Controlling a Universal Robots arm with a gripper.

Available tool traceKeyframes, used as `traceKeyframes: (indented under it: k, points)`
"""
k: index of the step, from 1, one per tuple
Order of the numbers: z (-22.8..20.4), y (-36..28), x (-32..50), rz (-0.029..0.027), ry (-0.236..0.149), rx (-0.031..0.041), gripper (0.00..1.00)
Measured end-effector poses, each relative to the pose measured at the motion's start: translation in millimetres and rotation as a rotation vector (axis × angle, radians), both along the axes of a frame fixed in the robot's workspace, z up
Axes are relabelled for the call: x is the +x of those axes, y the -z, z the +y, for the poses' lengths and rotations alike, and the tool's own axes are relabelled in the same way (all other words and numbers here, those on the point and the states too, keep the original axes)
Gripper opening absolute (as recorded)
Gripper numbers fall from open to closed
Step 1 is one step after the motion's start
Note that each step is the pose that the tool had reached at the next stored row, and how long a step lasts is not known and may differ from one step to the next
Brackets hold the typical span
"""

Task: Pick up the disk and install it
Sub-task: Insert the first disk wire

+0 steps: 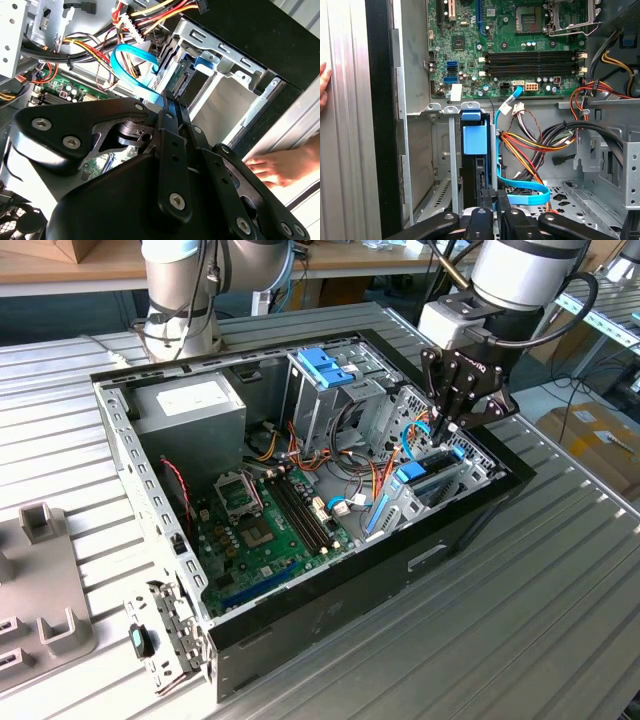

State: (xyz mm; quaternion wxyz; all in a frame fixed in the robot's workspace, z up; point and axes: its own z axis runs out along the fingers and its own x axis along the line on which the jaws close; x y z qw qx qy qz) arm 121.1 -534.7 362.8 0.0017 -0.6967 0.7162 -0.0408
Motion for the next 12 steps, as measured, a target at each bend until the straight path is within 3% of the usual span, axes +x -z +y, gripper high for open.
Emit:
traceKeyframes:
  k: [8, 9, 11, 12]
  points:
    - [0.0, 1.6, -0.3, -0.0004, 0.0, 0.0, 0.16]
    - [0.0, 2.2, -1.3, -0.0036, 0.0, 0.0001, 0.16]
    - [-0.1, 3.5, -4.2, -0.0178, -0.001, 0.0002, 0.16]
    - [-0.3, 3.8, -5.2, -0.0216, -0.002, 0.0001, 0.16]
